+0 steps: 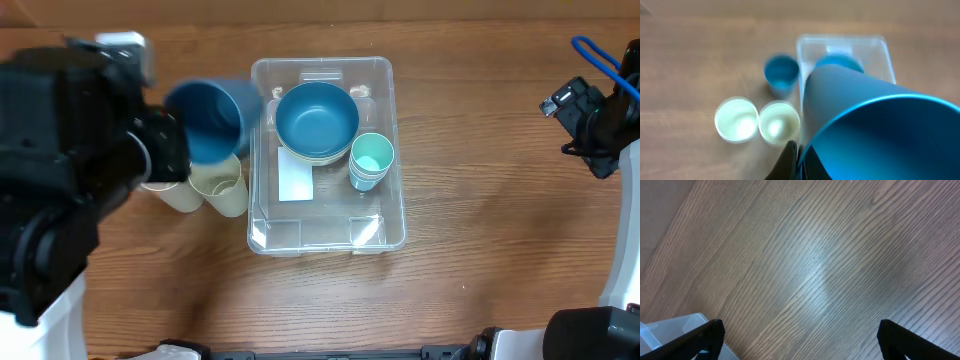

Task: Pack container
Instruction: 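Carry the dark blue cup into the bin beside the stacked cups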

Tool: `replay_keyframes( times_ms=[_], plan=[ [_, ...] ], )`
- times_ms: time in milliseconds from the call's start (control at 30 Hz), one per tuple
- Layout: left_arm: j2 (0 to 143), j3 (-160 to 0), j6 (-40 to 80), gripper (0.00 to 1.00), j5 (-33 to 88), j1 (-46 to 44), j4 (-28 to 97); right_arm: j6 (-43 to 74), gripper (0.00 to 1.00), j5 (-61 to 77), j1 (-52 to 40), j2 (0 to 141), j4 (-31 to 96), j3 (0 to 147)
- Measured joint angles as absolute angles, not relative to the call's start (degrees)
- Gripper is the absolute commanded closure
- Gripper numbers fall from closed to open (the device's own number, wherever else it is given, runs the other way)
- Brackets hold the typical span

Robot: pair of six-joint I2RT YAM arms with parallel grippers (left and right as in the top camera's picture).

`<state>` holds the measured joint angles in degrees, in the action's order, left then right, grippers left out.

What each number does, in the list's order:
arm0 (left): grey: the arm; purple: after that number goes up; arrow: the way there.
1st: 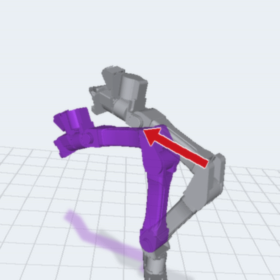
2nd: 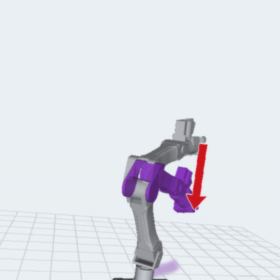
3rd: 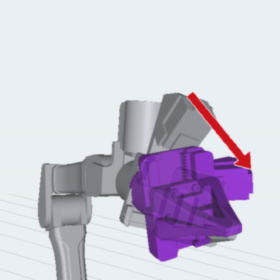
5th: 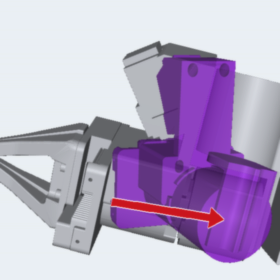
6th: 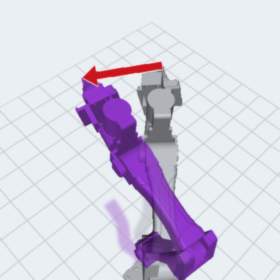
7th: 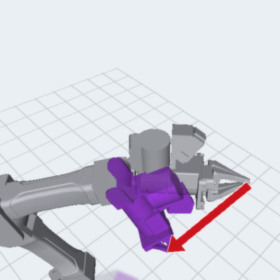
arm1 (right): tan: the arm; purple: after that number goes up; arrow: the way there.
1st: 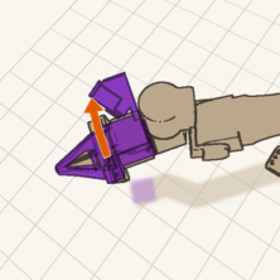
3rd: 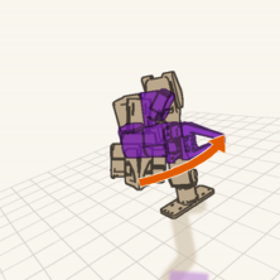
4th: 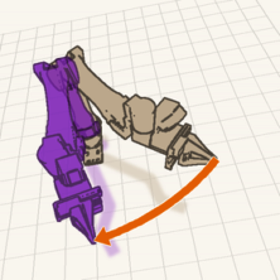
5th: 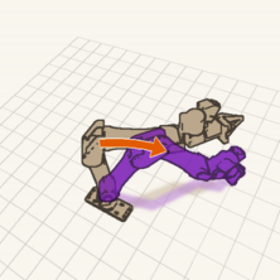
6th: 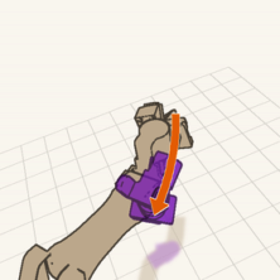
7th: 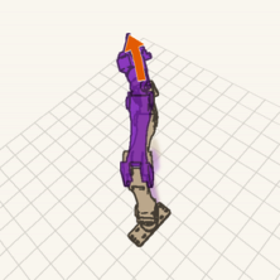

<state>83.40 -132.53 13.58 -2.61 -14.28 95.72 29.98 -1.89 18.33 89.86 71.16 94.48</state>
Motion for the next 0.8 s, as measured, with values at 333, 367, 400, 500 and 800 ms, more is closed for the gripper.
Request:
replay_keyframes(
  times_ms=[333,367,400,500,800],
  plan=[
    [89.3,-127.9,13.6,0.96,0.2,-22.3,96.9,30.0,0.00,-1.9,18.3,89.9,71.2,94.5],
    [90.0,-127.7,13.6,0.96,0.4,-23.1,96.9,30.0,0.00,-1.9,18.3,89.9,71.1,94.5],
    [90.7,-127.4,13.5,0.96,0.4,-23.9,96.9,30.0,0.00,-1.9,18.3,89.9,71.2,94.5],
    [93.4,-126.4,13.4,0.96,0.4,-25.6,96.6,30.0,0.00,-1.9,18.3,89.9,71.2,94.5],
    [106.1,-123.1,13.4,0.96,0.5,-27.6,91.3,30.0,0.00,-1.9,18.3,89.9,71.2,94.5]
  ],
)
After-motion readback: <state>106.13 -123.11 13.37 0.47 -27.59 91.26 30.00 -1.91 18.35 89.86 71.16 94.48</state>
